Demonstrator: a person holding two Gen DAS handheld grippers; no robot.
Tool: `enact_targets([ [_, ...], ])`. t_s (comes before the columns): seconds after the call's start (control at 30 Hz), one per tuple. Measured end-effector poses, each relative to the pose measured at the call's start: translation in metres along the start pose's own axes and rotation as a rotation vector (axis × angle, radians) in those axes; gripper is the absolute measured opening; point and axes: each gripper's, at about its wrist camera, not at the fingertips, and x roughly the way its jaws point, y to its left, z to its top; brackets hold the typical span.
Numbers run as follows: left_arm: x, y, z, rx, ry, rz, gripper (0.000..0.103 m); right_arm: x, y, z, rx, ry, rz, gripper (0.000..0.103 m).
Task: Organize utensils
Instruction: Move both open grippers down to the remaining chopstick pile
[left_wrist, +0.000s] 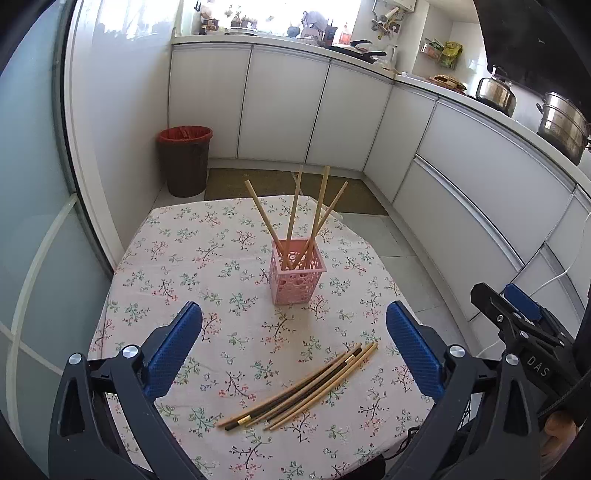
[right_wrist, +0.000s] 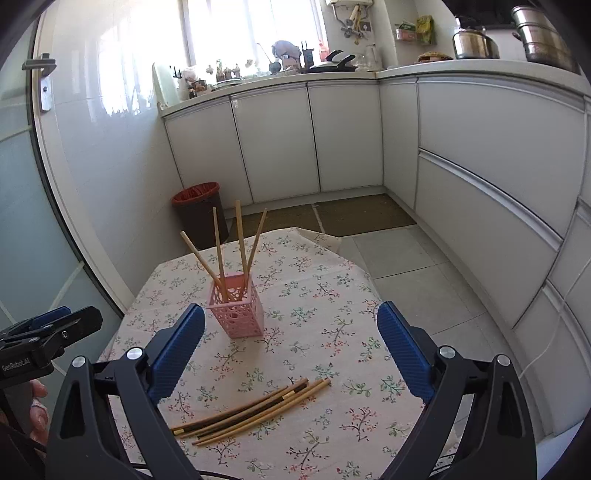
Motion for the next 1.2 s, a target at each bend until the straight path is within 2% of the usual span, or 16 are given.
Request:
enact_targets([
  [0.2,-0.007,-0.007,-0.020,0.037,0.031,0.018,0.096,-0.017,0.003,-0.012,-0.029,0.019,-0.004,0.092],
  [0.3,-0.008,-0.009,-0.033,0.066,0.066,0.026,0.096,-0.025,0.003,-0.024,-0.020,0.097,0.059,0.092],
  [0.33,-0.007,-0.010,-0.036,0.078,0.083,0.027,0.096,-0.027,0.003,-0.029,-0.012,0.136,0.096,0.092],
  [0.4,-0.005,-0.010,-0.043,0.098,0.121,0.029,0.096,-0.034,0.001,-0.039,0.024,0.250,0.230,0.092],
  [0.5,0.007,-0.003,-0.051,0.102,0.210,0.027,0.096,-0.029,-0.001,-0.061,0.084,0.498,0.449,0.092],
  [0.57,0.026,0.007,-0.056,0.069,0.311,0.020,0.096,-0.020,-0.007,-0.082,0.154,0.597,0.429,0.092],
  [0.67,0.064,0.028,-0.066,0.024,0.480,0.010,0.096,0.005,-0.031,-0.112,0.256,0.701,0.302,0.092],
  [0.8,0.114,0.046,-0.085,0.054,0.633,0.095,0.095,0.034,-0.057,-0.142,0.419,0.813,0.243,0.092],
  [0.9,0.142,0.053,-0.097,0.106,0.729,0.137,0.080,0.043,-0.060,-0.148,0.444,0.839,0.223,0.092],
  [0.97,0.154,0.058,-0.104,0.123,0.777,0.161,0.064,0.046,-0.058,-0.151,0.439,0.847,0.229,0.092],
  [1.07,0.163,0.064,-0.113,0.135,0.814,0.158,0.047,0.050,-0.058,-0.153,0.440,0.853,0.234,0.092],
  [1.1,0.165,0.065,-0.116,0.146,0.825,0.162,0.045,0.051,-0.060,-0.153,0.442,0.857,0.236,0.092],
  [1.17,0.169,0.070,-0.123,0.172,0.849,0.169,0.032,0.052,-0.061,-0.154,0.446,0.864,0.235,0.092],
  [1.2,0.170,0.072,-0.127,0.180,0.859,0.170,0.030,0.053,-0.061,-0.154,0.447,0.868,0.236,0.092],
])
